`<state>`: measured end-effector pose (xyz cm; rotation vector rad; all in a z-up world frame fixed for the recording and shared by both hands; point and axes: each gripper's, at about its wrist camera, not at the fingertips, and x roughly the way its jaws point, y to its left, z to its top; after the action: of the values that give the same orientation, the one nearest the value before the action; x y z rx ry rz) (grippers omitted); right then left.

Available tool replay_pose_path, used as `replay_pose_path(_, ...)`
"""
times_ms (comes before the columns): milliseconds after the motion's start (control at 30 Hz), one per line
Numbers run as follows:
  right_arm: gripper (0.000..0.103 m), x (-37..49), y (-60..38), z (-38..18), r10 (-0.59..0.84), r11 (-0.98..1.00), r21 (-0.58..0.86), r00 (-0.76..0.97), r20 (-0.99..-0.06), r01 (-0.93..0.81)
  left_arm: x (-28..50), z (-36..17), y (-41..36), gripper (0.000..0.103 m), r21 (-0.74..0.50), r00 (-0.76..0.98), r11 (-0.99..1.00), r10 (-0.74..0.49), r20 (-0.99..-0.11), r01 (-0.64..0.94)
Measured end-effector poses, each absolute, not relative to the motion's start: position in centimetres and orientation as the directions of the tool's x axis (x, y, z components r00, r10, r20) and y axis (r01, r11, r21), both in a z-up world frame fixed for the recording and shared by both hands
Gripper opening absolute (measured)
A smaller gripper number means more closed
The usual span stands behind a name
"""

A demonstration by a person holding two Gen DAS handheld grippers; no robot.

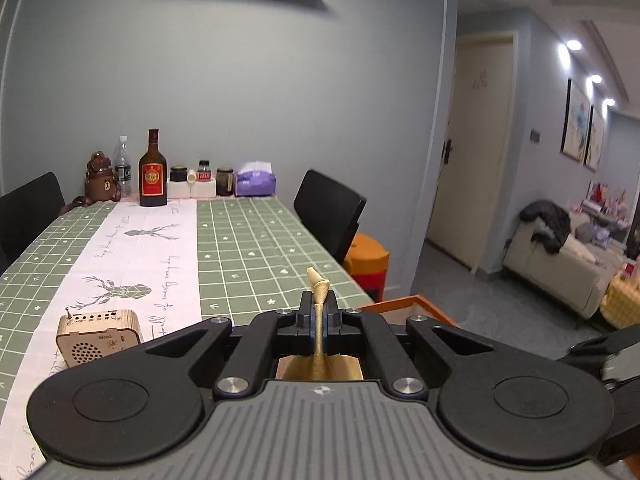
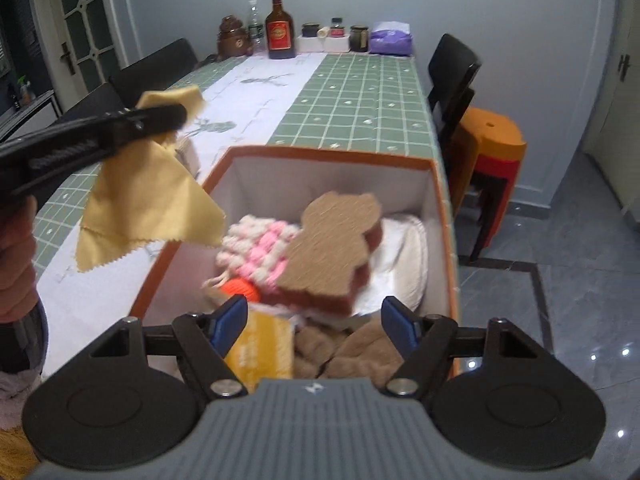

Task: Organize soft objects
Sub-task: 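Lower the yellow cloth into the box and open the left tool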

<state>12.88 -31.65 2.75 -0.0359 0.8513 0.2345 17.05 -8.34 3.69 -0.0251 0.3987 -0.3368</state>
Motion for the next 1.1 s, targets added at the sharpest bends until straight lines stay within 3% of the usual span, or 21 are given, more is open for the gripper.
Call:
replay_pose_path(433, 0.073, 20.5, -32.7, 1.6, 0.172, 0.975, 0.049, 0.594, -0.786, -0.218, 22.9, 1.1, -10.4, 0.003, -0.046, 0.814, 0.965, -0.245, -0.526, 0.26)
replay_pose_path(800, 0.073, 25.0, -31.9, 0.2, 0.211, 0.962, 0.067, 0.564, -0.799, -0.264, 25.6, -0.4, -11.1, 0.007, -0.024, 0.791, 0.963, -0.233, -0.566, 0.267)
replay_pose_path(867, 0.073, 25.4, -31.9, 0.0, 0.213, 0.962, 0.072, 0.561, -0.8, -0.262, 25.7, -0.5, -10.8, 0.026, -0.035, 0.791, 0.965, -0.232, -0.566, 0.258)
replay_pose_path(933, 0.073, 25.7, -32.0, -0.1, 0.212, 0.963, 0.075, 0.561, -0.801, -0.257, 25.6, -0.4, -10.6, 0.077, -0.043, 0.789, 0.962, -0.245, -0.563, 0.269)
replay_pose_path(1000, 0.073, 25.8, -32.0, 0.0, 0.211, 0.964, 0.076, 0.562, -0.8, -0.254, 25.0, -0.1, -10.6, 0.088, -0.034, 0.799, 0.956, -0.263, -0.541, 0.292)
replay_pose_path(1100, 0.073, 25.7, -31.9, 0.4, 0.2, 0.967, 0.066, 0.574, -0.794, -0.246, 24.3, 0.7, -10.3, 0.088, -0.013, 0.815, 0.962, -0.24, -0.527, 0.274)
